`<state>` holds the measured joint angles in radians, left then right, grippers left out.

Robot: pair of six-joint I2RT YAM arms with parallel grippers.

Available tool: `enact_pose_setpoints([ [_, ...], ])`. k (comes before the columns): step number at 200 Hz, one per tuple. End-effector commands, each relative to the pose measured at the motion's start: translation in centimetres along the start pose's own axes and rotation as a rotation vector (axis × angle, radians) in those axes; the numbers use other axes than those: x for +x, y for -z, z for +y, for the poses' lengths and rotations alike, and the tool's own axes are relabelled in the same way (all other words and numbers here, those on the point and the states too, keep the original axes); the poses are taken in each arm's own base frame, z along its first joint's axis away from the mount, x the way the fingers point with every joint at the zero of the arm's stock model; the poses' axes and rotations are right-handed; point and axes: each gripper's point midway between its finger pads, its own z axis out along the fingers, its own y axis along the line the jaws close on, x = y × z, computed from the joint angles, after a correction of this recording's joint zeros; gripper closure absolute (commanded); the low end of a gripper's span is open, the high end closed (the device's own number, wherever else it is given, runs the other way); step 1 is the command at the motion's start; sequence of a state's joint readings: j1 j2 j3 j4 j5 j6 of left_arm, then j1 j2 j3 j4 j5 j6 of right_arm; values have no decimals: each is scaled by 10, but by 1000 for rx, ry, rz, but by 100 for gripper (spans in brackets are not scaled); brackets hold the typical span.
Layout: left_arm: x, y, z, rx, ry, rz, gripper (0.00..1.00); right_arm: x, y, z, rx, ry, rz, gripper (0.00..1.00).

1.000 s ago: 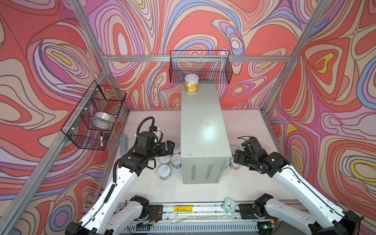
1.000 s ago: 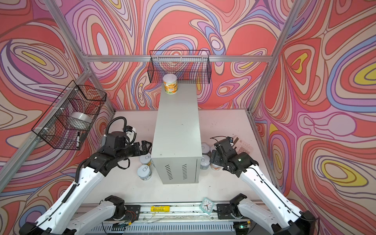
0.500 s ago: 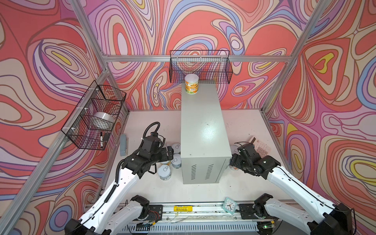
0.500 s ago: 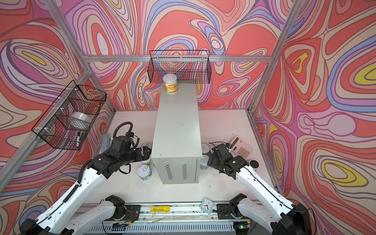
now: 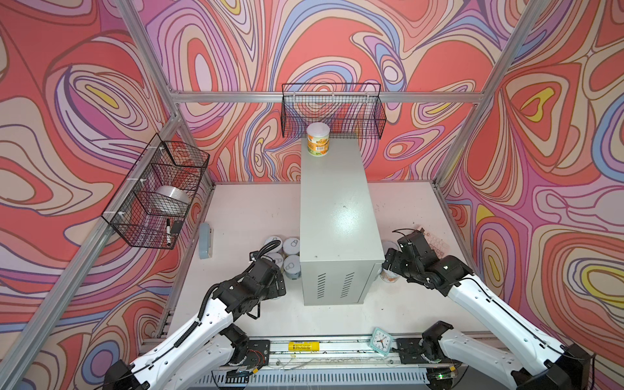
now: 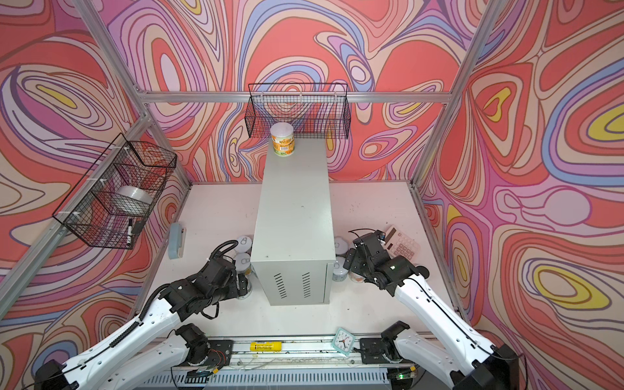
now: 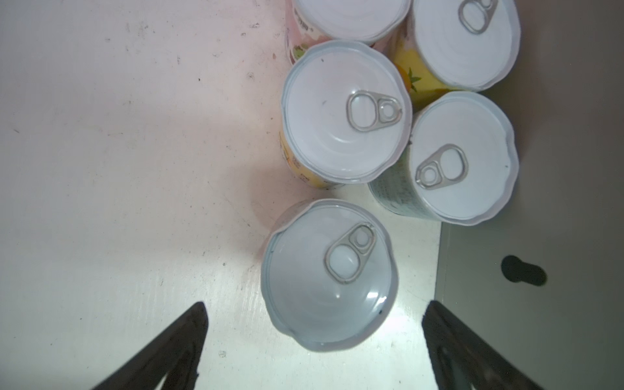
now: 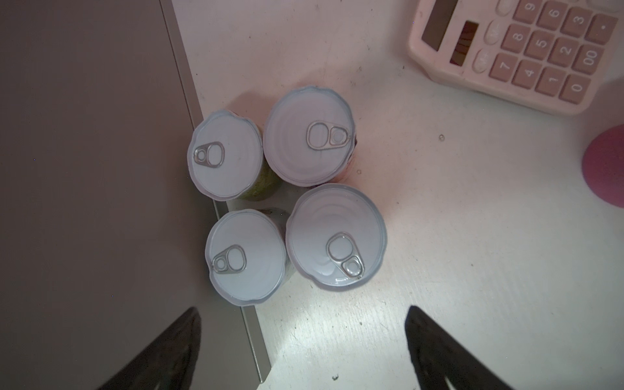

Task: Place and organize the canned foods onto the counter
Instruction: 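Lower the right gripper over the four cans while the left gripper descends to its cans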

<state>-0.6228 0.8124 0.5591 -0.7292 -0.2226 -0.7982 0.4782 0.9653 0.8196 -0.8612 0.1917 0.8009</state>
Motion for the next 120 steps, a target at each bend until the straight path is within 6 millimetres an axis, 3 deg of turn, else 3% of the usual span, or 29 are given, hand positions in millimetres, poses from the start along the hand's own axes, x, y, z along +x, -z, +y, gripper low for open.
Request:
enact_pose_setpoints([
  [1,-16,-4,-8,17,61,-77,0,-4,5,-4,14,13,-24,2],
  [42,-20,-16,-26,80,57,-81,0,-7,8,-5,16,24,-39,2],
  [48,-8,-26,-18,52,47,-53,0,-7,7,-5,16,24,-39,3],
  [120,4,-46,-4,-23,65,-38,5,1,-4,-4,5,28,-20,3],
])
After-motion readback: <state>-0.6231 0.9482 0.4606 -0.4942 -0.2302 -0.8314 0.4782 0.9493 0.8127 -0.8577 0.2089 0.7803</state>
